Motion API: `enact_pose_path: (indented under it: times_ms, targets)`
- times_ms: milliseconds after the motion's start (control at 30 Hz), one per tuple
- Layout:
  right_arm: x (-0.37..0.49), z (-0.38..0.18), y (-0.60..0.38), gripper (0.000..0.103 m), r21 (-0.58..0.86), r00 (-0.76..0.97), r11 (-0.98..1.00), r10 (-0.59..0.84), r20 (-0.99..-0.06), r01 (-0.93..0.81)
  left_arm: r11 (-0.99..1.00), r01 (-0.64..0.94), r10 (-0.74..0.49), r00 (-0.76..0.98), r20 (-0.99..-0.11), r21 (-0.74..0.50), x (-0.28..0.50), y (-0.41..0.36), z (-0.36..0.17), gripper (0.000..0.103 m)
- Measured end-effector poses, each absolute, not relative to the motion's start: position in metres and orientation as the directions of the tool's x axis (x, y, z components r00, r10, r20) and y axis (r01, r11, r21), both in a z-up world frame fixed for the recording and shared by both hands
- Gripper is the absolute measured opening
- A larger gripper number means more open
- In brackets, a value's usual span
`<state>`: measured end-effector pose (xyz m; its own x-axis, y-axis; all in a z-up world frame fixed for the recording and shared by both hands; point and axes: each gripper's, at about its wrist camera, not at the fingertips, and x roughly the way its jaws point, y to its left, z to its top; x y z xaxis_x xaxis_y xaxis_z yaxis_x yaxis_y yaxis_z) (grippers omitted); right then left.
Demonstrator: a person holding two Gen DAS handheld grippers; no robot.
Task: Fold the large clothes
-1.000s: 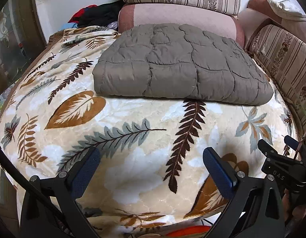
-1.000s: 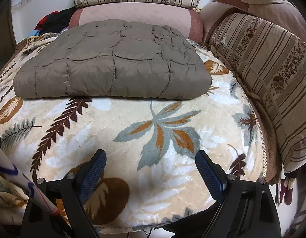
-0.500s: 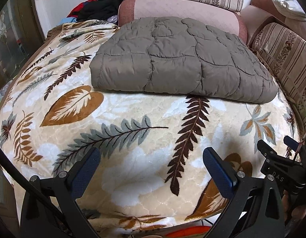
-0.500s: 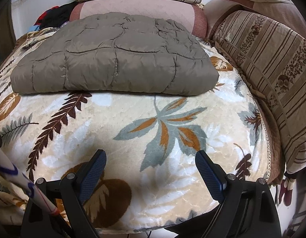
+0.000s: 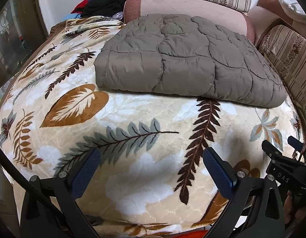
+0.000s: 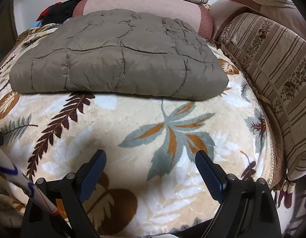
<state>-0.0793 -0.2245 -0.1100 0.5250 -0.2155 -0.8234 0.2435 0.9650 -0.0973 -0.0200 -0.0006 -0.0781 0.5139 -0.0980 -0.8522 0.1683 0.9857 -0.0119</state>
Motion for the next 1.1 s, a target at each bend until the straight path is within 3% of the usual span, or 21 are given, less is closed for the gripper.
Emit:
enact_pose_path:
  times_ms: [1100]
  targets:
    - [-0.0713,-0.1149,-0.2174,0.094,-0.096,0.527,0.969,-0.207,-0.825,0.229,0.983,0.182,-0.103,0.496,-0.862,-0.013,-0.0173,-0.0036,-0.0846,0.102]
